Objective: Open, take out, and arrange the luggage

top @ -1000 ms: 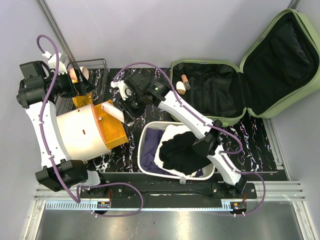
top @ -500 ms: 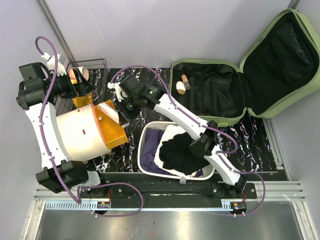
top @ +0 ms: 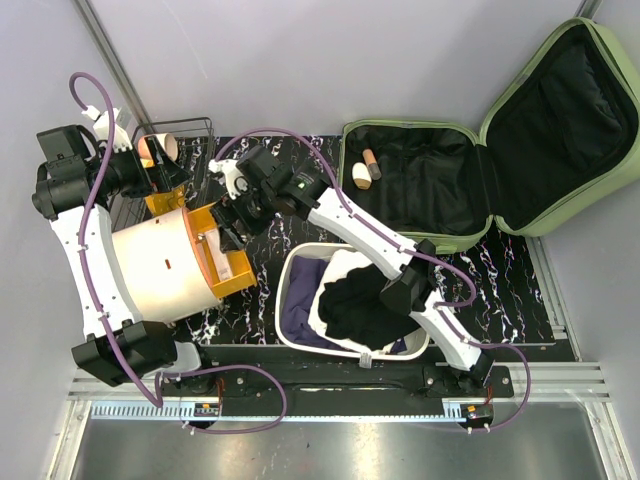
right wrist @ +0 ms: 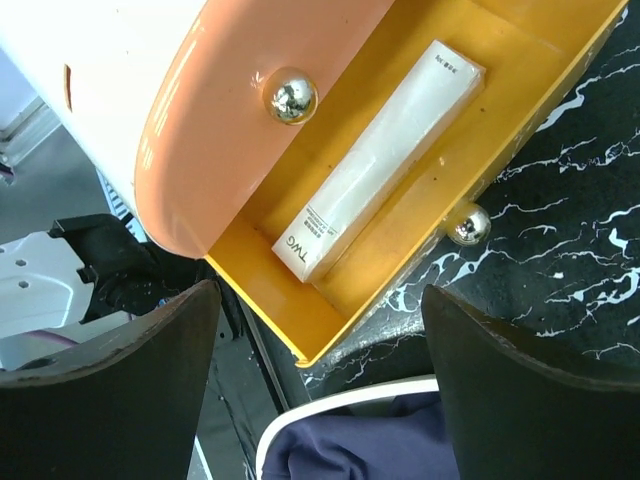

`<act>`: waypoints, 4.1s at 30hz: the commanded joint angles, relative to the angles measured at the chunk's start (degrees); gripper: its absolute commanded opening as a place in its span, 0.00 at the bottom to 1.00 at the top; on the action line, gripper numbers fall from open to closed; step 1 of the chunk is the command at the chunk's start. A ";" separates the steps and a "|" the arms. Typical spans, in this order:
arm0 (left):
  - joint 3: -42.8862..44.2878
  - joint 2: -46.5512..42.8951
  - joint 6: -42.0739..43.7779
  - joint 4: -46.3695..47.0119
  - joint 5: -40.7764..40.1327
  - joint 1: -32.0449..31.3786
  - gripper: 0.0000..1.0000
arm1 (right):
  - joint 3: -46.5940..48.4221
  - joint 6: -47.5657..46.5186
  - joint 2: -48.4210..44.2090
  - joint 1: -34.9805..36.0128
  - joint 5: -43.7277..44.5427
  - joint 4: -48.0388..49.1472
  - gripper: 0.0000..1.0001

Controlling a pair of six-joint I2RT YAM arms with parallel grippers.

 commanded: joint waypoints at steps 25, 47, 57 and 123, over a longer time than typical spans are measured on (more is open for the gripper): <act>4.80 -0.13 9.10 -0.01 3.86 -0.26 0.99 | -6.23 -15.46 4.17 -45.17 9.63 11.63 0.74; 4.73 2.51 11.12 -2.74 -1.94 -0.26 0.99 | -6.40 -12.82 17.63 -44.82 2.25 25.44 0.59; 3.76 2.68 11.83 -2.75 -2.82 -0.26 0.99 | -8.16 -12.21 18.24 -43.68 1.11 25.08 0.49; 9.12 4.09 5.69 -2.39 0.87 -0.26 0.99 | -13.87 -13.02 -3.28 -37.96 -0.81 27.90 0.00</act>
